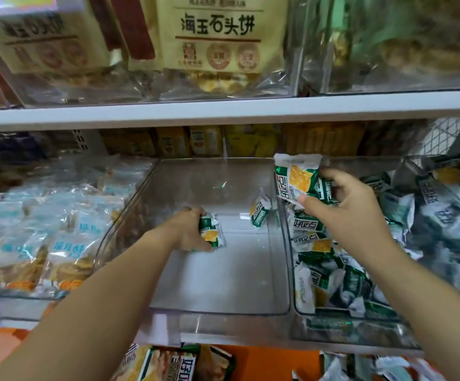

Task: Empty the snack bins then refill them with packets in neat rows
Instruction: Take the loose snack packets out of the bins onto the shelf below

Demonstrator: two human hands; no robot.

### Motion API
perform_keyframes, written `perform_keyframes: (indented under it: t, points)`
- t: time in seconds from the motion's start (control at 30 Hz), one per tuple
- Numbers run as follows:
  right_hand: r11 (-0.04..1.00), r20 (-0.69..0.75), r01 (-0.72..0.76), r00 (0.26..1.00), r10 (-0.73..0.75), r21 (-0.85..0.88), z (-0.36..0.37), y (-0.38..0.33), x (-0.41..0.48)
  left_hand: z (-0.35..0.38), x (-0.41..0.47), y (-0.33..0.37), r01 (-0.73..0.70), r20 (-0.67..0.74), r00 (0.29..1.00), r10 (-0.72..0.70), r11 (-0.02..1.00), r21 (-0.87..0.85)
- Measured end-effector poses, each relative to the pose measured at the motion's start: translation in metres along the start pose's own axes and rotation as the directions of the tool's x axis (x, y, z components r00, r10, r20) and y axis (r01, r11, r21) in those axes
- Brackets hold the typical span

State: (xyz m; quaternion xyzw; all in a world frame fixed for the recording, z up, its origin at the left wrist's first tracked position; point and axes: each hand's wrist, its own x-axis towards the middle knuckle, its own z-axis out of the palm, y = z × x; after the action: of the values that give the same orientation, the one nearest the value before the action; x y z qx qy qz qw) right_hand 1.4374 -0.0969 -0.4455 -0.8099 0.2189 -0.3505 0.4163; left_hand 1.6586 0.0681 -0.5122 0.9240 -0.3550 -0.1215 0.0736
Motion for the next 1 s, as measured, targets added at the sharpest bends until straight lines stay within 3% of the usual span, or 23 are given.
perform_keyframes:
  t: [0.13, 0.3, 0.63, 0.83, 1.0]
  points:
    - [1.0, 0.006, 0.007, 1.0, -0.006, -0.03, -0.004, 0.002, 0.002, 0.001, -0.009, 0.016, -0.163, -0.011, 0.987, 0.163, 0.985, -0.055]
    - [0.999, 0.022, 0.02, 1.0, -0.019, -0.026, -0.006, 0.003, 0.003, 0.007, -0.016, 0.054, -0.359, 0.097, 0.927, 0.362, 0.932, -0.049]
    - [0.997, 0.049, 0.057, 0.997, -0.054, -0.058, -0.007, 0.007, 0.006, -0.023, 0.02, 0.086, -0.193, 0.381, 0.898, 0.219, 0.976, -0.105]
    - [0.996, 0.059, 0.053, 0.997, -0.049, -0.065, -0.012, 0.01, 0.007, -0.027, 0.048, 0.099, -0.213, 0.495, 0.86, 0.12, 0.967, 0.137]
    - [0.999, 0.064, 0.031, 0.998, -0.029, -0.03, -0.015, 0.012, 0.007, -0.024, 0.053, 0.108, -0.22, 0.525, 0.846, 0.088, 0.956, 0.195]
